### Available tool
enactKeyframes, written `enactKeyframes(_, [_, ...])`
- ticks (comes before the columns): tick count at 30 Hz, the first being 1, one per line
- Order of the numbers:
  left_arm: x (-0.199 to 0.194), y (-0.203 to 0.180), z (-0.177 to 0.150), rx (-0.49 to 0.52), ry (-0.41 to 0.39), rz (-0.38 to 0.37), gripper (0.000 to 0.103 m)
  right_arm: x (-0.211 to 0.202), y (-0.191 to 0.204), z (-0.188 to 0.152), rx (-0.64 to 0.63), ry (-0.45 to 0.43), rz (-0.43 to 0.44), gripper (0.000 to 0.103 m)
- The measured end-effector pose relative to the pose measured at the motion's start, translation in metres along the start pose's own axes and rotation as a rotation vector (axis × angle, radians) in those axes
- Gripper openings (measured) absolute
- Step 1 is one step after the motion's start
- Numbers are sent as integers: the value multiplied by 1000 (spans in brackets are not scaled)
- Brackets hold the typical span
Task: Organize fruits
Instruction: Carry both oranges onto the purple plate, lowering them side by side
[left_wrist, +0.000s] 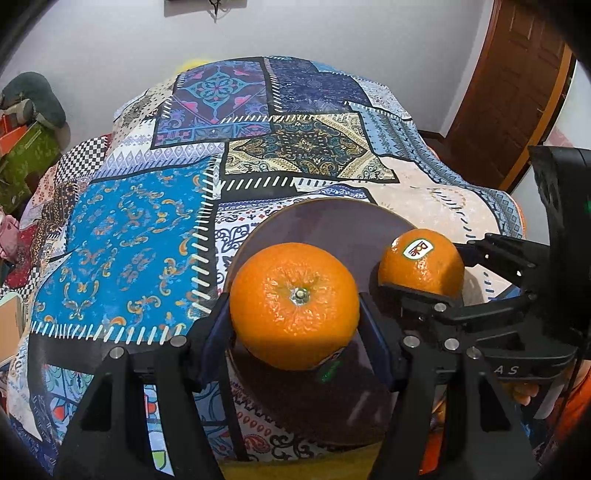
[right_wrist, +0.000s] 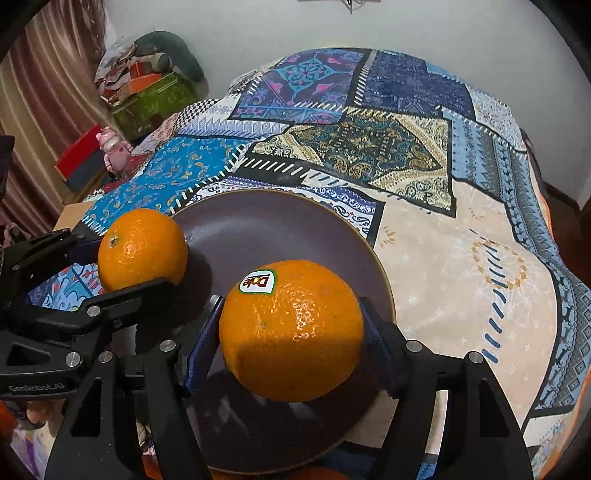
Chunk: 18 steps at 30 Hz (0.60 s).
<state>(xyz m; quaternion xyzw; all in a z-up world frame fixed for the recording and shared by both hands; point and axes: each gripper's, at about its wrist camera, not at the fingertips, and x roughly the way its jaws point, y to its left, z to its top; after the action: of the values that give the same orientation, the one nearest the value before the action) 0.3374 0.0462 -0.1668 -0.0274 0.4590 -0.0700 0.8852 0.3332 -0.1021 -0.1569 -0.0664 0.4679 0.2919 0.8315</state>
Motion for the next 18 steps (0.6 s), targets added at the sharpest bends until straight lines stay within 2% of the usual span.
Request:
enactKeyframes(3, [1,-3,2,4,0,1,65,-1,-4,-1,21,8,21,69])
enactKeyframes(6, [3,-4,2,3,6,-3,65,-8,-3,-4,-6,-8,-12,69])
enactKeyframes(10, [7,-5,3,3,22,-2,65,-12,-6,-5,-15,-15,-10,70])
enactKeyframes(15, [12,-16,2,38,41,-11,65,-33,-7,-1,-24,-93,-9,70])
enactKeyframes(18, [14,-23,3,50,47,-24,65,-40,-8,3,-30,-109,-27,70])
